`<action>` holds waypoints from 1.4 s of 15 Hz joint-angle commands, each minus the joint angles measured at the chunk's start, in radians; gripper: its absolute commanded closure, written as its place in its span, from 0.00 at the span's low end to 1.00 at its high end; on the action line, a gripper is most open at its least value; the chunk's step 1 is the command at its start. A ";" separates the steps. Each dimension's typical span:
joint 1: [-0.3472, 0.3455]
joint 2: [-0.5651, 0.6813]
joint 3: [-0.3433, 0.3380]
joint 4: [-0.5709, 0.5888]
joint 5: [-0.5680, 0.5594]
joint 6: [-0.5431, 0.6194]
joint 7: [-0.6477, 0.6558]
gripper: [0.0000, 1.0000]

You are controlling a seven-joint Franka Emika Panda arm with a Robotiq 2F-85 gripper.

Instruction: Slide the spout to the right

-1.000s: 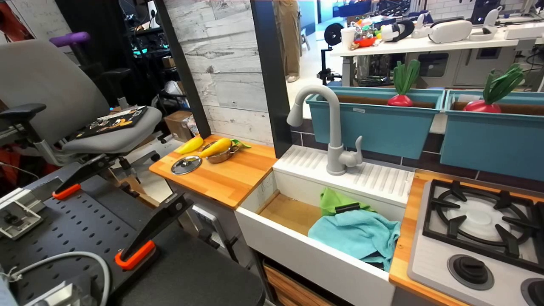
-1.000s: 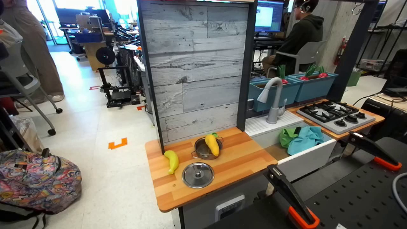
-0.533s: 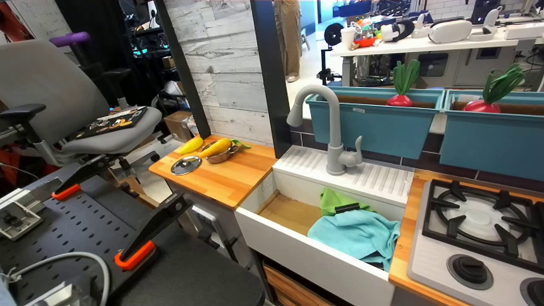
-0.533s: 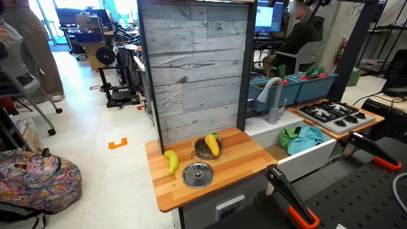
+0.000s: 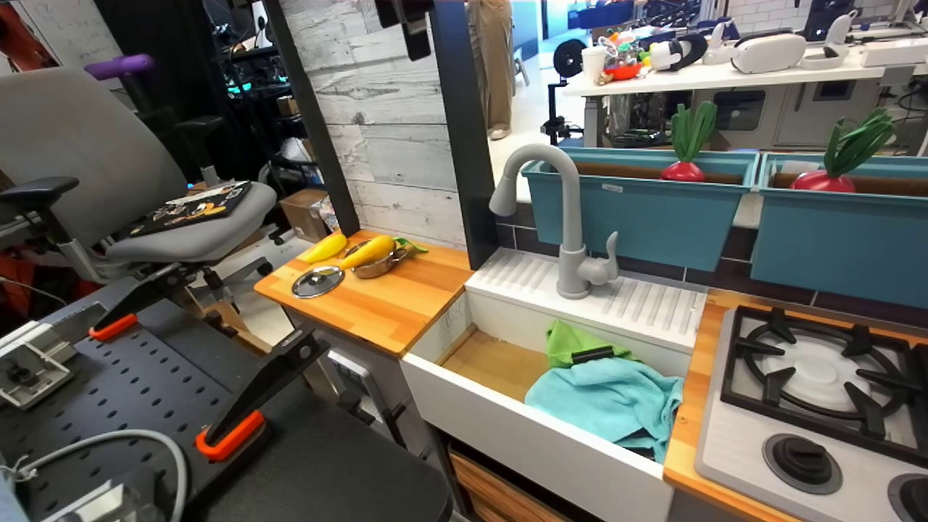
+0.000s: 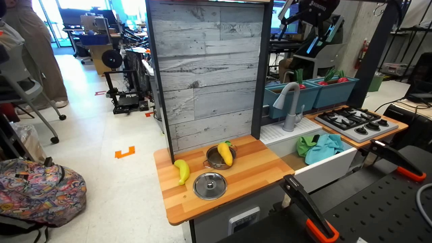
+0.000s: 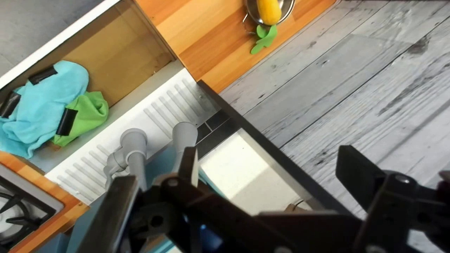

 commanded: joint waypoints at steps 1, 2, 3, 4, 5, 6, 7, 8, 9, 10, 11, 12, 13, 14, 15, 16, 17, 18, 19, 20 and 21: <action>-0.061 0.088 0.011 0.078 0.030 0.033 0.017 0.00; -0.078 0.108 0.012 0.092 0.035 0.033 0.021 0.00; -0.094 0.123 0.014 0.103 0.040 0.032 0.024 0.00; -0.107 0.139 0.016 0.114 0.045 0.031 0.025 0.00; -0.119 0.154 0.018 0.122 0.051 0.036 0.027 0.00; -0.130 0.168 0.020 0.130 0.056 0.037 0.029 0.00; -0.141 0.187 0.026 0.140 0.073 0.048 0.023 0.00; -0.147 0.202 0.029 0.148 0.084 0.056 0.024 0.00; -0.154 0.221 0.035 0.158 0.099 0.064 0.024 0.00; -0.157 0.237 0.039 0.167 0.107 0.070 0.028 0.00; -0.158 0.255 0.043 0.176 0.117 0.075 0.031 0.00; -0.158 0.271 0.049 0.181 0.125 0.089 0.033 0.00; -0.156 0.285 0.055 0.187 0.131 0.098 0.036 0.00; -0.155 0.301 0.060 0.195 0.135 0.108 0.040 0.00; -0.153 0.319 0.063 0.206 0.139 0.114 0.047 0.00; -0.150 0.338 0.063 0.217 0.133 0.124 0.064 0.00; -0.150 0.355 0.065 0.230 0.129 0.126 0.078 0.00; -0.150 0.371 0.066 0.241 0.126 0.132 0.092 0.00; -0.144 0.389 0.061 0.254 0.117 0.139 0.116 0.00; -0.142 0.403 0.058 0.266 0.112 0.136 0.134 0.00; -0.140 0.417 0.057 0.278 0.110 0.139 0.147 0.00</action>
